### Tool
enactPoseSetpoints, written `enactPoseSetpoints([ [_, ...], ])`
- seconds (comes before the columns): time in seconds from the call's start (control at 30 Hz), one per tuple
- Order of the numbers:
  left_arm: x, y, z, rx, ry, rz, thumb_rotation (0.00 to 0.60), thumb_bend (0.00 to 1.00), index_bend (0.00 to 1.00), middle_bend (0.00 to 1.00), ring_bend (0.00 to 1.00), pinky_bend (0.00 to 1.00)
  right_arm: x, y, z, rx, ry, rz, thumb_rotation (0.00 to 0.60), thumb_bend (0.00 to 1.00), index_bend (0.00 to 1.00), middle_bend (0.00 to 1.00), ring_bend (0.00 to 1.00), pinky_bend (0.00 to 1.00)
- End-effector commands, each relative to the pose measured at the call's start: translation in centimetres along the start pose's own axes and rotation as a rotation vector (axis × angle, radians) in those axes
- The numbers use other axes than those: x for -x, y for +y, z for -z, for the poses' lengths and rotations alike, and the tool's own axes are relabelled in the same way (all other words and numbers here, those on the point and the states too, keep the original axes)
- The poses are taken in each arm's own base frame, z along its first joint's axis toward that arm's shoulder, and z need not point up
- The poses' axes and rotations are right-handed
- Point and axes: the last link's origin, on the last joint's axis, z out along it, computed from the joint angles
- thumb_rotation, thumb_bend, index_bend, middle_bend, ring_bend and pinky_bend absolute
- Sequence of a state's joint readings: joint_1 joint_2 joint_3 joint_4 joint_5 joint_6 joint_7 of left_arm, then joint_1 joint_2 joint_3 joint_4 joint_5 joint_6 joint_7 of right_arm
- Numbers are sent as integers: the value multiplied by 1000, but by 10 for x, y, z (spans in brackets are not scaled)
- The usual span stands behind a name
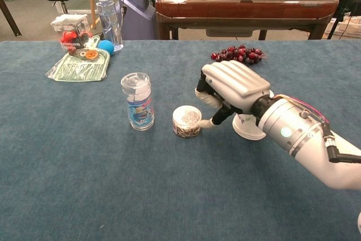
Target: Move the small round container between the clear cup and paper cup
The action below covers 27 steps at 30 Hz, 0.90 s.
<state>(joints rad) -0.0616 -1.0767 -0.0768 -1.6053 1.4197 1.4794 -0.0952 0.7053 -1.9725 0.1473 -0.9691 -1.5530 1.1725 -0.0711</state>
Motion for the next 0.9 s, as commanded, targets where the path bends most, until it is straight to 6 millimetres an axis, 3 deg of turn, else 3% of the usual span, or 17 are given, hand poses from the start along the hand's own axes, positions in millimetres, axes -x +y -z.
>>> enactPoseSetpoints([
  [0.03,0,0,0,0,1,0,600,243,376,350,302,550,1,-4,0,-7,-7,-13,600,0,1000,1000,1000,1000],
  [0.4,-5,-1,1,-2,15,10,600,242,376,350,302,550,13,-14,-5,-1,-23,-37,600,0,1000,1000,1000,1000],
  [0.9,-3,-1,1,-4,6,4,600,242,376,350,302,550,4,3,-8,42,25,-46,600,0,1000,1000,1000,1000],
])
